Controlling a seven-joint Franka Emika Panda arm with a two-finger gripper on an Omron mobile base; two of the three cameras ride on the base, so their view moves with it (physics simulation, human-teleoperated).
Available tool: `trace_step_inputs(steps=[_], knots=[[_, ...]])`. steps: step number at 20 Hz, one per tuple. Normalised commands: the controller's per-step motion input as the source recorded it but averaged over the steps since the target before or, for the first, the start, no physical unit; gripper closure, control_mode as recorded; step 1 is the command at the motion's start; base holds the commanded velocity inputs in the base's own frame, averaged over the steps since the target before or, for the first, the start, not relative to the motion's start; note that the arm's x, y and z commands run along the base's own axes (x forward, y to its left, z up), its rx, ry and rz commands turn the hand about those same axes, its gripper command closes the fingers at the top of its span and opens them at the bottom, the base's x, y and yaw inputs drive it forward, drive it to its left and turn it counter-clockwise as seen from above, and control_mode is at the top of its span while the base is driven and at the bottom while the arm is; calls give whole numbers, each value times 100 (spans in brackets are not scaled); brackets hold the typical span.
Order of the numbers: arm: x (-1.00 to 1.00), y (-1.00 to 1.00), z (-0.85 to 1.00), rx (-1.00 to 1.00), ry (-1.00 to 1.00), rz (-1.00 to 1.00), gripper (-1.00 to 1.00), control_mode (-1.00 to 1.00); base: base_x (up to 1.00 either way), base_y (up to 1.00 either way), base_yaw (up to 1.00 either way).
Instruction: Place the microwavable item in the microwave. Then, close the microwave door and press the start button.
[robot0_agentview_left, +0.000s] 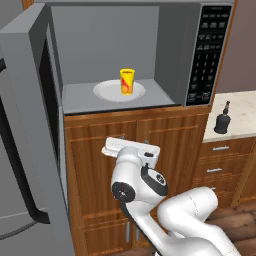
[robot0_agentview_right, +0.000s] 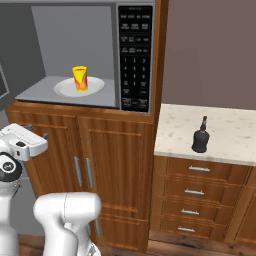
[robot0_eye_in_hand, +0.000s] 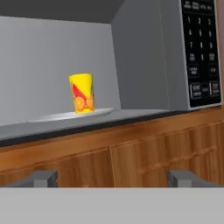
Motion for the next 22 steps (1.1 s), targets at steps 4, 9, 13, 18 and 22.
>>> trace_step_inputs(steps=[4,9,13,18,22], knots=[[-46,54,-84,-34,-22,0,-100,-100,0,0,0],[-61,59,-53,-25,-44,0,-100,-100,0,0,0],[-57,98,10,-12,-58,0,-100,-100,0,0,0],[-44,100,14,-6,-49,0,-100,-100,0,0,0],[-49,67,7,0,-48,0,-100,-100,0,0,0]])
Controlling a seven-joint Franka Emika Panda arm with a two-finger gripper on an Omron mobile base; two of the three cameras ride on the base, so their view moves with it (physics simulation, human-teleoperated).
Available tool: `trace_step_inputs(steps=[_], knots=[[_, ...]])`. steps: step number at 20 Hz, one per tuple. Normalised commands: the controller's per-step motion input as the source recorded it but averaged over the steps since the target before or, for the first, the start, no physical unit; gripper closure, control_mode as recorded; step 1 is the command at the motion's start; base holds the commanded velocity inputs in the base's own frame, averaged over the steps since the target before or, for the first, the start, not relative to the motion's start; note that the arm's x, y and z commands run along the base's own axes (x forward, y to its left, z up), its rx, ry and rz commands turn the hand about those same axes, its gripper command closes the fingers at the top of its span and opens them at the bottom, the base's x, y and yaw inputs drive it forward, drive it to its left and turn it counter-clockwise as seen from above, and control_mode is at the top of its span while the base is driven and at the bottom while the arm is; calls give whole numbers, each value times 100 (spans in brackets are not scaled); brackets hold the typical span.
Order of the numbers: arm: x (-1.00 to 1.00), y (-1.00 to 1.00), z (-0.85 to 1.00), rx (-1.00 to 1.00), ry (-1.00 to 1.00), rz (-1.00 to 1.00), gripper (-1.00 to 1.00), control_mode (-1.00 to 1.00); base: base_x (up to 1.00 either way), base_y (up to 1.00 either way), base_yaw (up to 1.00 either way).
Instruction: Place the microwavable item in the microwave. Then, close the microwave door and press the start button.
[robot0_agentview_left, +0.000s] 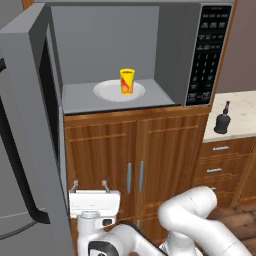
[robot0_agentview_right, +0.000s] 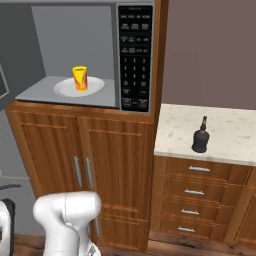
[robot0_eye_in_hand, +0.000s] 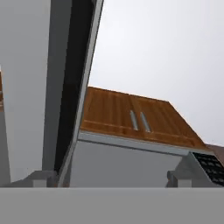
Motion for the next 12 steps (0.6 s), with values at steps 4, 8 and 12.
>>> trace_step_inputs(steps=[4,8,12], knots=[[-45,45,28,1,-39,1,-100,-100,0,0,0],[-13,4,43,14,-26,3,-100,-100,0,0,0],[-6,1,49,22,-22,3,-100,-100,0,0,0]])
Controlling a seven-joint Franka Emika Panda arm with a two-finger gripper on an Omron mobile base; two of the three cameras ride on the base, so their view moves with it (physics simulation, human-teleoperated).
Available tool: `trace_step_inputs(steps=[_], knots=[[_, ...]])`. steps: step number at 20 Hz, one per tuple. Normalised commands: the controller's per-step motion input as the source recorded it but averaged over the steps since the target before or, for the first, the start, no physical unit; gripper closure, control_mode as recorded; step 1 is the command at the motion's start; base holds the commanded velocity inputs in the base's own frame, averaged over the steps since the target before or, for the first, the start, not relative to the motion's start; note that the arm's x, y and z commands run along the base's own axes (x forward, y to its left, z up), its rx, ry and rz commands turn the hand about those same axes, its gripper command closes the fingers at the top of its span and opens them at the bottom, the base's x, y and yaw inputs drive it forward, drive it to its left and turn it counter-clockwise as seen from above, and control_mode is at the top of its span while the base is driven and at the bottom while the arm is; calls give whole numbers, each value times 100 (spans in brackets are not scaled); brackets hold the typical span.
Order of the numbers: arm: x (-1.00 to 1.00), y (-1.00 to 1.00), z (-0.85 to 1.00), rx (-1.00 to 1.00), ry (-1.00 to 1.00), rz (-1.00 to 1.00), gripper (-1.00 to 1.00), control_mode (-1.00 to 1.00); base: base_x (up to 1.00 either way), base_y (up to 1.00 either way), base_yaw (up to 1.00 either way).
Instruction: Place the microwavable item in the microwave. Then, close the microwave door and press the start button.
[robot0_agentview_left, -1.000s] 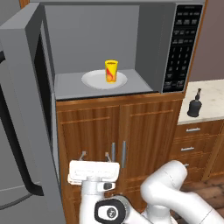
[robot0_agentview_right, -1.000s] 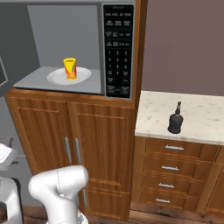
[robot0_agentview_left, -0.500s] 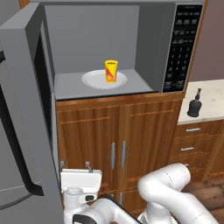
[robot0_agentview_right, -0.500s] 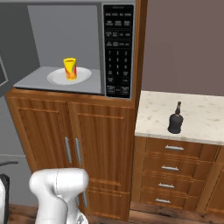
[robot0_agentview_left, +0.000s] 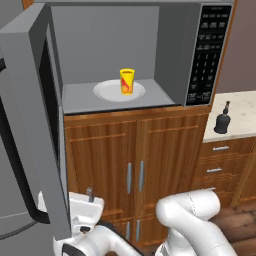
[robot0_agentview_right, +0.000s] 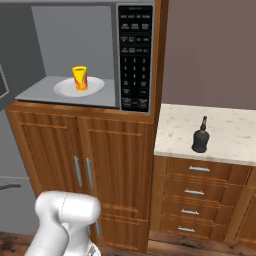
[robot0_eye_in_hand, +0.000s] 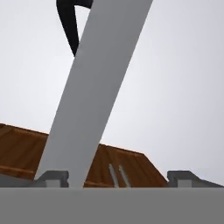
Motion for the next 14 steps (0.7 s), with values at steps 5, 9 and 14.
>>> trace_step_inputs(steps=[5,9,14], knots=[[-8,0,42,28,-17,8,-100,-100,0,0,0],[12,2,-5,31,-7,23,-100,-100,0,0,0],[50,33,-77,19,0,30,-100,-100,0,0,0]])
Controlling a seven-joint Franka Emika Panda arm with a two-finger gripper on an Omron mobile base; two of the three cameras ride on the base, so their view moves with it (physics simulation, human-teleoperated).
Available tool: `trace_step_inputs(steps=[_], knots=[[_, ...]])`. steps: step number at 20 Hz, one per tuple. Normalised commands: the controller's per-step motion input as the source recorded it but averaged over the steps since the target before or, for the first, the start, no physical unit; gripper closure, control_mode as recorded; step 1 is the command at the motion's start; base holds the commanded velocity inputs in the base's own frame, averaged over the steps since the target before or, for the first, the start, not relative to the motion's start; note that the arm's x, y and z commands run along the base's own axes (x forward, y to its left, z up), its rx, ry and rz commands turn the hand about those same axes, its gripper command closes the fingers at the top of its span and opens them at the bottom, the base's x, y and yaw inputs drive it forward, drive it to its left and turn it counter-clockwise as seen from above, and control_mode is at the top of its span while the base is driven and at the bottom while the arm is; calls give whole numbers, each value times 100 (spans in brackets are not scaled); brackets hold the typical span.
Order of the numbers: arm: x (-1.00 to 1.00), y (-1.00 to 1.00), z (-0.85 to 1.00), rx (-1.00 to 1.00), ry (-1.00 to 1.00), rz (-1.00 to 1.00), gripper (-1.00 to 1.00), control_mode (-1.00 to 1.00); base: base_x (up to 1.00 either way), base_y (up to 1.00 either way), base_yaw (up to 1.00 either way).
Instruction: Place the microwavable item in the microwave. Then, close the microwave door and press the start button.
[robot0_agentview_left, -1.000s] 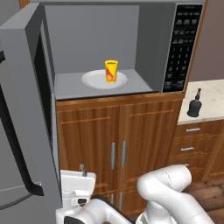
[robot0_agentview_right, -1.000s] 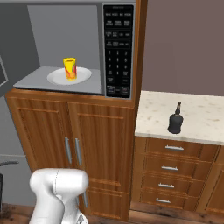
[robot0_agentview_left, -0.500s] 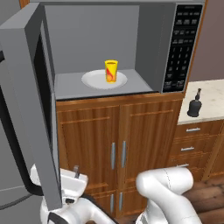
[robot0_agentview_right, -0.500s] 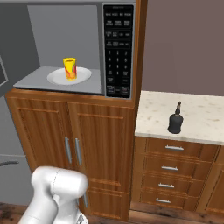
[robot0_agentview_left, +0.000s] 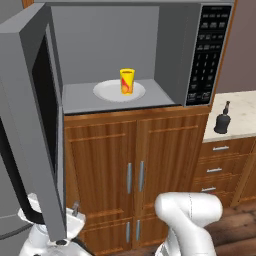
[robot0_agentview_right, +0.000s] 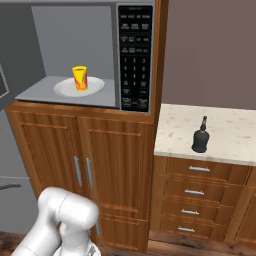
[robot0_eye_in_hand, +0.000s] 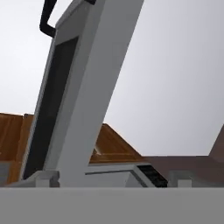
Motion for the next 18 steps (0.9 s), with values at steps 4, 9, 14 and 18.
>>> trace_step_inputs(steps=[4,9,14,18], knots=[[41,44,-9,18,-3,26,-100,-100,0,0,0],[51,26,7,22,-6,23,-100,-100,0,0,0],[5,-38,40,21,-16,9,-100,-100,0,0,0],[-4,-82,44,29,-23,7,-100,-100,0,0,0]])
